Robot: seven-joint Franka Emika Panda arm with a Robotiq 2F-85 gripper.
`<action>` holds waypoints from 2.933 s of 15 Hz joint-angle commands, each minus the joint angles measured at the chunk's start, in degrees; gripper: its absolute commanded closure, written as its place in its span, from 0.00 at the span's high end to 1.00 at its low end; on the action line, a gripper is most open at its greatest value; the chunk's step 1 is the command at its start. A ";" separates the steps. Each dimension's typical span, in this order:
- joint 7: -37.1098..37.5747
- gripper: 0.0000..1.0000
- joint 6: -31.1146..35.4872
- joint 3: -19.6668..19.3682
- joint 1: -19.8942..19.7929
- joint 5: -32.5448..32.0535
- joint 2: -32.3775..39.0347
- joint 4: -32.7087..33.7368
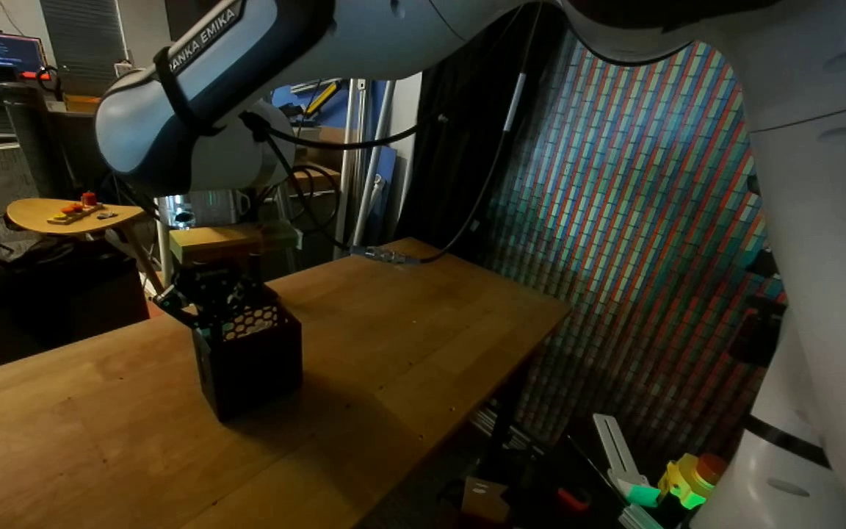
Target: Pick up the white towel from the table and put in the black object.
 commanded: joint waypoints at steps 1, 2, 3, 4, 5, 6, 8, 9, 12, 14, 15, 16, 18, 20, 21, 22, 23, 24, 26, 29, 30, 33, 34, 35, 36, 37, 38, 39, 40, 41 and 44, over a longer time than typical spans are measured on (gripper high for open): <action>-2.19 0.00 2.97 0.44 -1.03 2.60 1.67 -0.40; -2.60 0.00 3.01 0.43 -1.27 3.07 1.57 -0.63; -2.98 0.00 3.03 0.41 -1.49 3.48 1.40 -0.85; -3.39 0.00 3.04 0.36 -1.76 3.93 1.26 -1.05; -3.78 0.00 2.97 0.31 -1.98 4.37 1.20 -1.14; -4.26 0.00 2.99 0.28 -2.23 4.82 1.12 -1.22; -5.12 0.00 2.92 0.25 -2.56 5.40 1.35 -0.98; -5.51 0.00 2.91 0.23 -2.70 5.55 1.41 -0.91; -7.04 0.00 4.23 0.31 -3.44 5.45 2.75 -0.85; -7.97 0.00 4.41 0.13 -3.81 4.90 3.51 -0.34; -8.33 0.00 4.60 0.06 -3.98 4.74 3.73 -0.14; -8.60 0.00 4.48 -0.07 -4.13 4.57 3.97 0.20; -9.16 0.00 4.58 0.02 -4.42 4.76 4.33 0.54; -9.59 0.00 4.94 0.28 -4.60 5.17 4.75 0.41; -9.73 0.00 5.05 0.36 -4.65 5.30 4.97 0.35; -9.91 0.00 5.31 0.51 -4.70 5.55 5.36 0.18; -10.02 0.00 5.54 0.61 -4.74 5.71 5.64 0.09; -10.10 0.00 5.75 0.67 -4.76 5.80 6.08 0.05; -10.38 0.00 6.43 0.86 -4.95 6.16 6.99 0.17; -11.15 0.00 6.99 1.10 -5.33 6.99 8.22 0.64; -11.53 0.00 7.40 1.28 -5.52 7.45 8.71 0.74; -12.48 0.00 8.08 1.76 -6.08 8.81 9.56 0.84; -12.61 0.00 8.19 1.80 -6.25 9.28 9.36 0.48; -12.69 0.00 8.23 1.86 -6.40 9.68 9.20 0.28; -12.55 0.00 8.17 1.83 -6.49 9.90 8.76 -0.26; -12.45 0.00 8.06 1.81 -6.53 10.06 8.50 -0.50; -12.21 0.00 7.94 1.78 -6.55 10.24 7.82 -1.01; -11.89 0.00 7.69 1.64 -6.46 10.29 7.35 -1.25; -11.49 0.00 7.29 1.49 -6.30 10.18 6.63 -1.47; -11.22 0.00 7.03 1.40 -6.16 10.02 6.16 -1.50; -9.95 0.00 6.01 0.83 -5.37 8.92 4.37 -0.95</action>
